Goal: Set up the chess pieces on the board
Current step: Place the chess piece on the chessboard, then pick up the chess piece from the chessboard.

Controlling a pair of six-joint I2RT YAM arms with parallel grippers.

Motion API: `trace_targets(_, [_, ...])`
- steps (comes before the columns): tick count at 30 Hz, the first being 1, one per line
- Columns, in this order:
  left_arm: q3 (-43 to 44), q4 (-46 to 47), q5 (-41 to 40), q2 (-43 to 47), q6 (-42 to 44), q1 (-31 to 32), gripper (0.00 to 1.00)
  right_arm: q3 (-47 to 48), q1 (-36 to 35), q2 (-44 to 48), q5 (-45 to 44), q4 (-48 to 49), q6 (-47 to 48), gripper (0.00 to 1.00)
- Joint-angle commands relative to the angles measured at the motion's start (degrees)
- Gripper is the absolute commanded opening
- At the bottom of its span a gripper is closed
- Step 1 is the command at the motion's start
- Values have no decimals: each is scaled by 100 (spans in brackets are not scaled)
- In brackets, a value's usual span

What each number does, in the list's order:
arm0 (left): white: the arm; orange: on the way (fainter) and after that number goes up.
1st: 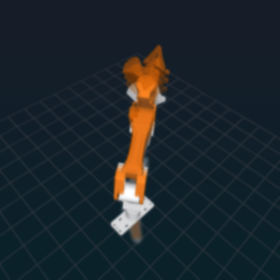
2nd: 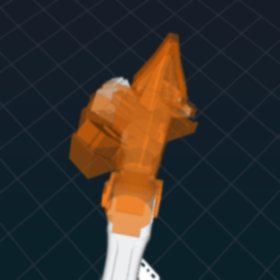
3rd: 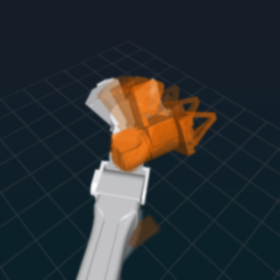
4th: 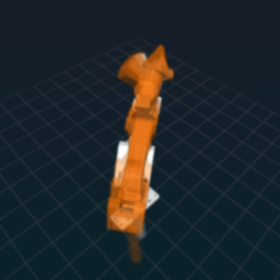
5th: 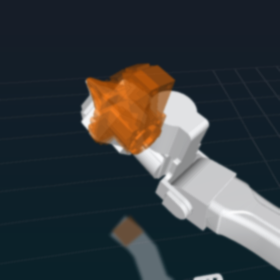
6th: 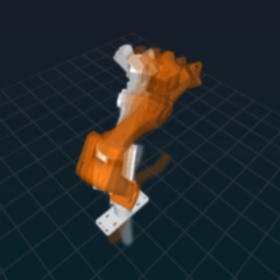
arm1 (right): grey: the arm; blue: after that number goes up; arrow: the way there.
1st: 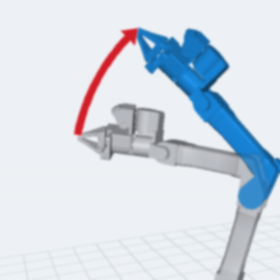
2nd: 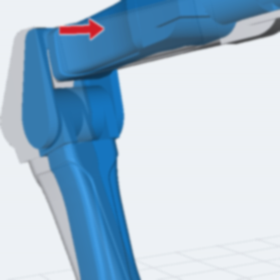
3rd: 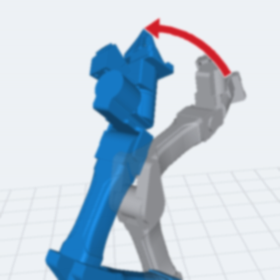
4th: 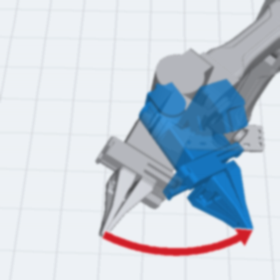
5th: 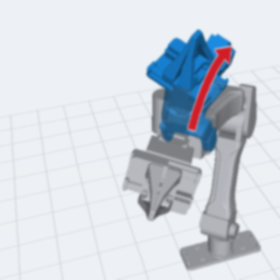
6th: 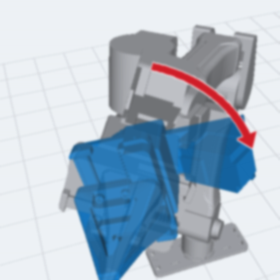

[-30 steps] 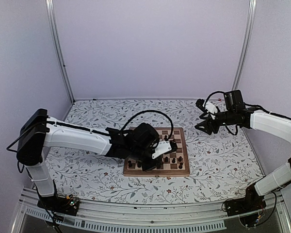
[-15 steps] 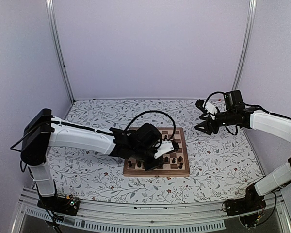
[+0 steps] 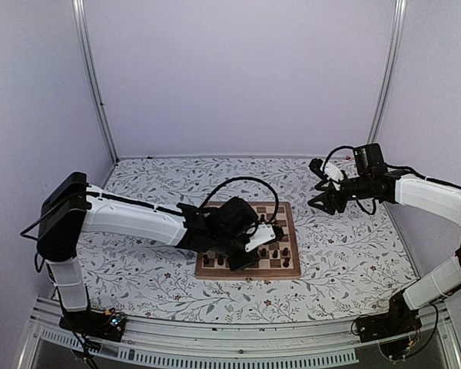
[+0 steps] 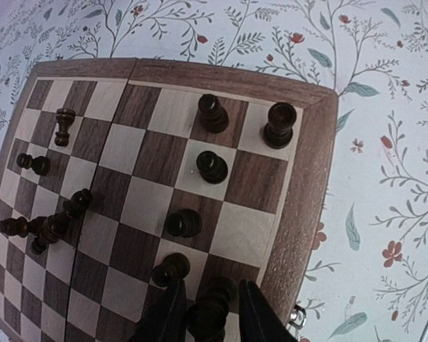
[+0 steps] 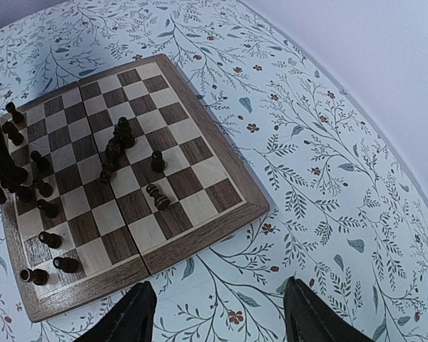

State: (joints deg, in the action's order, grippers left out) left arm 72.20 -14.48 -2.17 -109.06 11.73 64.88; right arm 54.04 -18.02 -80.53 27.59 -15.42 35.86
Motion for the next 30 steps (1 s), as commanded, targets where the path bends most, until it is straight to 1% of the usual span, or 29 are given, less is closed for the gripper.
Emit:
trace_targets(1, [153,-81,-37,-104,-69,68,29,-14,4,-42,79,-41,36,65])
trace_targets(6, [180,-105,-62,20,-99,77,34,8,13,-50,118,-65,29,65])
trace_targets(10, [245,-105,-76,453,-127,94,38,153,2,-58,130,-179,18,65])
trace_targets(14, [452,-48,-181,1012,-189,145,41,575,1,-185,330,-550,90,65])
trace_targets(18, [522,373,-547,1510,-230,126,46,1185,-51,-615,529,-1147,135,64])
trace_targets(22, [167,996,-814,1859,-356,-70,48,1635,-299,-1099,488,-1569,410,58])
trace_targets(24, [-76,1288,-810,1938,-547,-227,49,1785,-494,-1361,353,-1679,555,56])
trace_targets(27, [-347,1590,-520,2031,-954,-513,49,1996,-813,-1802,105,-1872,668,52])
trace_targets(30, [-648,1795,-198,2288,-1296,-735,49,2141,-1108,-2170,-299,-1895,665,52])
